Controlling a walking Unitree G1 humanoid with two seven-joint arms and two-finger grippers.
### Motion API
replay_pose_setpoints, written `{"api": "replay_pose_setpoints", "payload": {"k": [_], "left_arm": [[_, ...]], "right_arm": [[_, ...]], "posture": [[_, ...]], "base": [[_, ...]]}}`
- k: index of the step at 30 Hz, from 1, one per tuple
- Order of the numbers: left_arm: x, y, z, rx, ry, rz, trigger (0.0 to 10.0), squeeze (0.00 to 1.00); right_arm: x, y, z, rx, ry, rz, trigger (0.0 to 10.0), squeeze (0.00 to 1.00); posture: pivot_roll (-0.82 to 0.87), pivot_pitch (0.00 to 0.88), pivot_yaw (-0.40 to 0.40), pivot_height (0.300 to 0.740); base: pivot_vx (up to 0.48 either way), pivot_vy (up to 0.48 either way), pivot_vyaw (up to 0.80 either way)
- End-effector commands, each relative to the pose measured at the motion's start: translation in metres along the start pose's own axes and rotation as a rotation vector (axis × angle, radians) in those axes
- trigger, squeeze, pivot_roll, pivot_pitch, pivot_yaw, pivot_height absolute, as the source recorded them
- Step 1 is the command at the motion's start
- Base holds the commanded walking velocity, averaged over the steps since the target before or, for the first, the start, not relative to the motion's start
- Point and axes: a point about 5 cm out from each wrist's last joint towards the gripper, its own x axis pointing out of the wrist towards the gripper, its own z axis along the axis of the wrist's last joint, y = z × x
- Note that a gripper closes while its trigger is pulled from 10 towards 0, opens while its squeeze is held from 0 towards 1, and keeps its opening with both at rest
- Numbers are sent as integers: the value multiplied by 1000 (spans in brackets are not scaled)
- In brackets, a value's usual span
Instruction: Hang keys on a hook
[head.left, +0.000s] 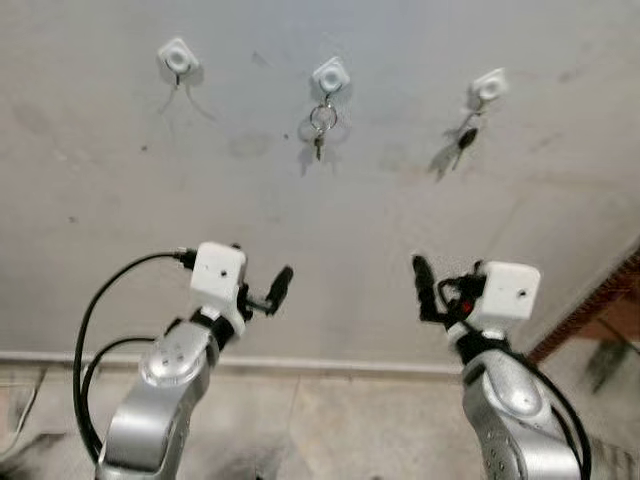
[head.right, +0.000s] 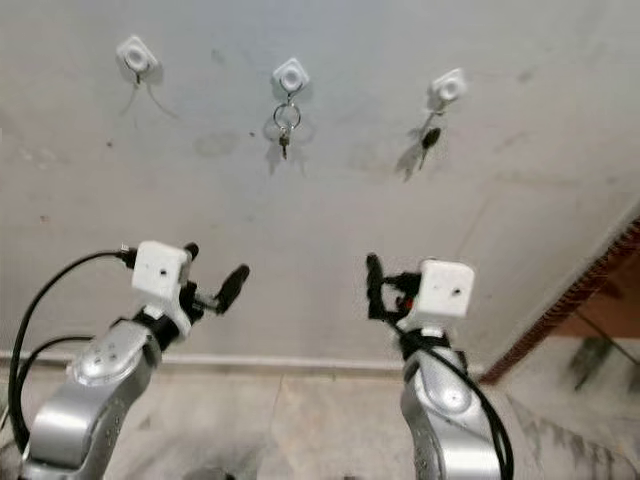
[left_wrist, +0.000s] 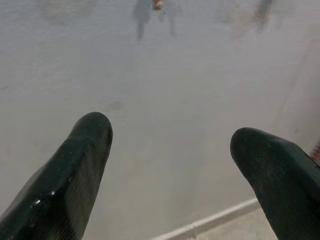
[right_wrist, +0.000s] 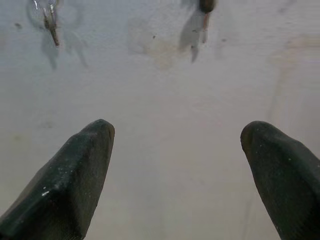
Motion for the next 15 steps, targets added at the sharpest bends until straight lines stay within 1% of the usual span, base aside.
{"api": "replay_pose_setpoints", "payload": {"k": [1, 15], "left_arm": [[1, -1, 3, 4, -11, -4, 10000, 0], [4, -3, 3, 2, -16, -16, 10000, 0]], "right_arm": [[1, -1, 5, -7, -25, -8, 10000, 0], [5, -5, 9, -17, -41, -22, 10000, 0]], "posture": [[145, 32, -74, 740], [134, 33, -76, 740]], "base": [[-334, 0, 0], [-307, 0, 0]]}}
